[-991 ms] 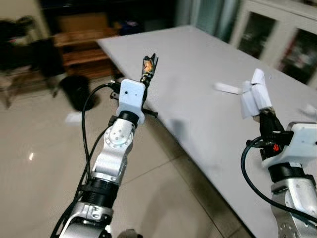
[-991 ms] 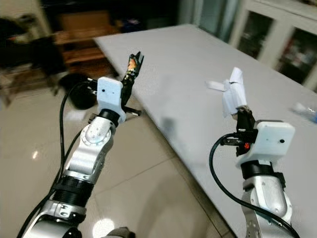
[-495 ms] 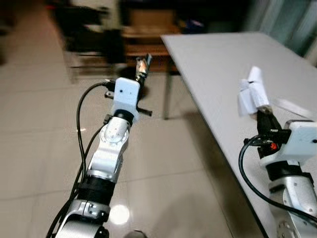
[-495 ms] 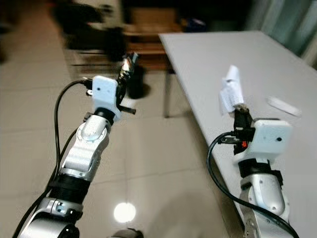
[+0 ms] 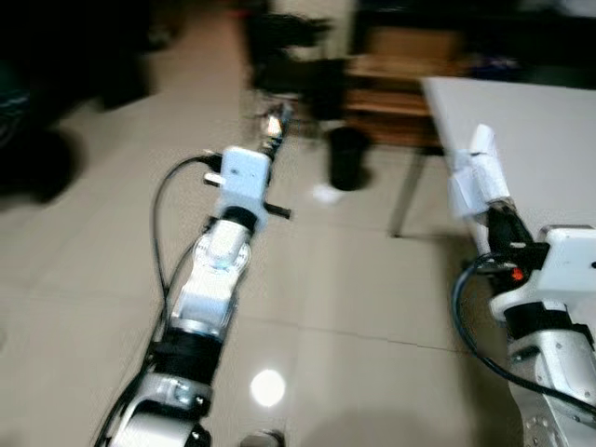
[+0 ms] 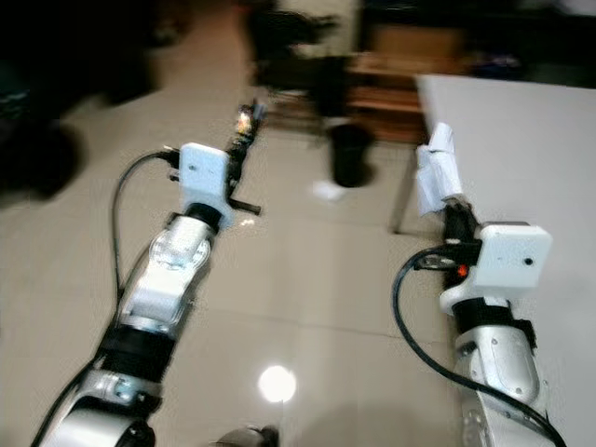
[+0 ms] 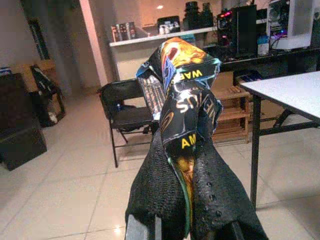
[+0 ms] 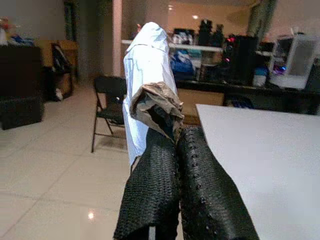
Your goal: Picking trash to rubbish bin
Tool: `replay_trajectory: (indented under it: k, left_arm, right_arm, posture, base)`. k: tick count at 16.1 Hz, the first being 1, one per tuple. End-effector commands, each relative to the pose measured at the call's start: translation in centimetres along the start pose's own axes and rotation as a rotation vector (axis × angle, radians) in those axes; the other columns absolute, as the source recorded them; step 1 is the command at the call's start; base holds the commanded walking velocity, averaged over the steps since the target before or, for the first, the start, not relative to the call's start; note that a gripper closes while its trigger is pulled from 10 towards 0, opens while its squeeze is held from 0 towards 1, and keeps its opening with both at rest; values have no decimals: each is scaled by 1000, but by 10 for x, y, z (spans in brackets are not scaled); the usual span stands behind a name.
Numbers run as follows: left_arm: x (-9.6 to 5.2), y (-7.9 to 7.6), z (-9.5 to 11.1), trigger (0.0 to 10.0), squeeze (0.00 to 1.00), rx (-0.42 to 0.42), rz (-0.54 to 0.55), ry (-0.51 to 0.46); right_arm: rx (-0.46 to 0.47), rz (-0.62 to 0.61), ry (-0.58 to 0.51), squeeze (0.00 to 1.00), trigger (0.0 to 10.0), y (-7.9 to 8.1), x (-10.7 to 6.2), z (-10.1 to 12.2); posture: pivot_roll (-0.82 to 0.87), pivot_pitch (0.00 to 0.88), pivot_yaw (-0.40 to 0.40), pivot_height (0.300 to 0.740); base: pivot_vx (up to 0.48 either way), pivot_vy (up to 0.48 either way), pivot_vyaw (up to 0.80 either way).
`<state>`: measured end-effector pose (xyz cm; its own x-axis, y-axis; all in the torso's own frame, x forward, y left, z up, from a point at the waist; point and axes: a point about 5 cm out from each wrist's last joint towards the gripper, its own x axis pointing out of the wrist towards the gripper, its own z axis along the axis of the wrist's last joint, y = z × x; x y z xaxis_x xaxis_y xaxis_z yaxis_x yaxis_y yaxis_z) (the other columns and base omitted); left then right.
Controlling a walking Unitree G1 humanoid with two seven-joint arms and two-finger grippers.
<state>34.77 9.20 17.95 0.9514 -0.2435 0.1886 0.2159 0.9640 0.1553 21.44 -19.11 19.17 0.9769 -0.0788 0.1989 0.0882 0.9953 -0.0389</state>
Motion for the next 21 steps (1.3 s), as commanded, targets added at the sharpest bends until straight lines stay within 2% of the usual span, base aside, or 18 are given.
replay_trajectory:
  k: [1,4,11,21]
  left_arm:
    - [1,1,-3,0,0,6,-3,25]
    - [3,2,-3,0,0,-7,-1,32]
    - [6,0,-4,0,0,-10,-22,36]
    - [6,-3,-7,0,0,-10,-33,45]
  right_arm:
    - [14,-13,-14,0,10000,-1,1,2]
    - [19,-15,-18,0,10000,0,1,2]
    - [19,-28,-21,0,10000,-1,-1,2]
    - [10,-26,-24,0,10000,-2,-2,3]
  posture:
    - [92,64,-16,740]
    - [92,65,-15,740]
    - [79,57,-2,740]
    - [68,54,-5,740]
  base:
    - [0,0,0]
    - [0,0,0]
    - [269,0,0]
    - [418,0,0]
